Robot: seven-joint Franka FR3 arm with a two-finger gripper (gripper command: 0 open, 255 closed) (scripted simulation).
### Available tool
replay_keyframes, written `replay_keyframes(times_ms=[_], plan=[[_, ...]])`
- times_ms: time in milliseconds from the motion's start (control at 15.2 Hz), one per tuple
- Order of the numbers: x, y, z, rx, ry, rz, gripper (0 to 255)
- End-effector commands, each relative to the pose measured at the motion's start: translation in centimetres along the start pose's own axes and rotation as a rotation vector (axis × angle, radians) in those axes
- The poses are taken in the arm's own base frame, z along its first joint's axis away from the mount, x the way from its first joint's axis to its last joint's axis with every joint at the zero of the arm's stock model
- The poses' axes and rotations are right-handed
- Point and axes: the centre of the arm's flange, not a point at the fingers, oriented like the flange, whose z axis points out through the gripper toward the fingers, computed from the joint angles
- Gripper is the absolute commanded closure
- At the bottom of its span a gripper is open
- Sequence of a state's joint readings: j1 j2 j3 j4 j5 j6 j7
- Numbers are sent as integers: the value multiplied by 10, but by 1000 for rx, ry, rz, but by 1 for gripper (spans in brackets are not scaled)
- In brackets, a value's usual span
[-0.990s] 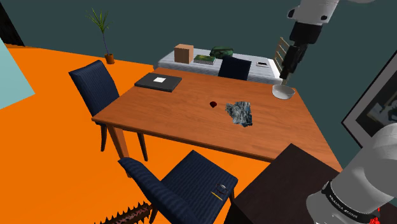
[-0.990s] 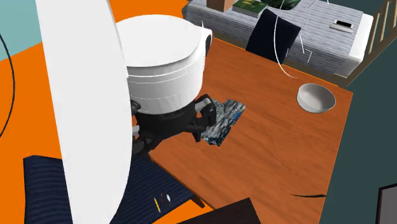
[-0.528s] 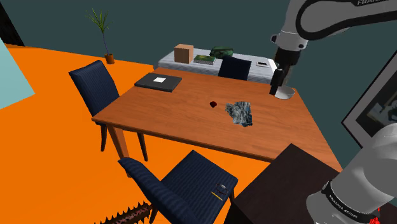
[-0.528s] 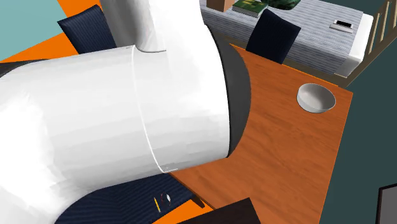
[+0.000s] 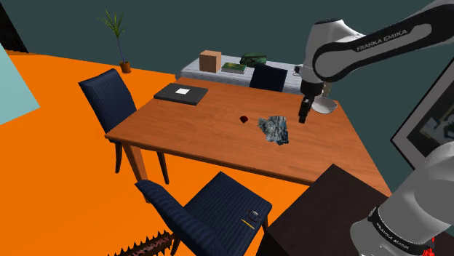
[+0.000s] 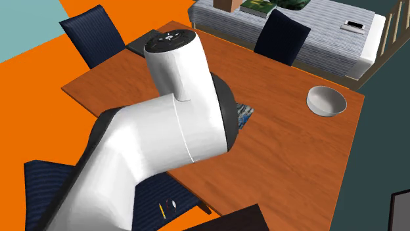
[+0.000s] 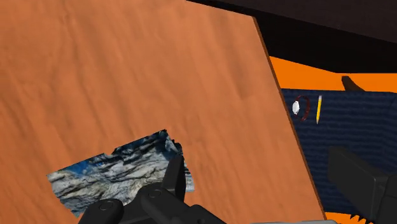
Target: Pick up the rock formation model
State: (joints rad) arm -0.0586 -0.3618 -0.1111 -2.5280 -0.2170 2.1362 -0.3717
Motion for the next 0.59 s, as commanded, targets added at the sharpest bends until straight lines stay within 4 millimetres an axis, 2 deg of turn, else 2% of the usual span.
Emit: replay_keyframes(times_ms=[0,528], plan=[[5,6,25,-22,-11,-26,0],[37,38,118,-106,-61,-120,0]])
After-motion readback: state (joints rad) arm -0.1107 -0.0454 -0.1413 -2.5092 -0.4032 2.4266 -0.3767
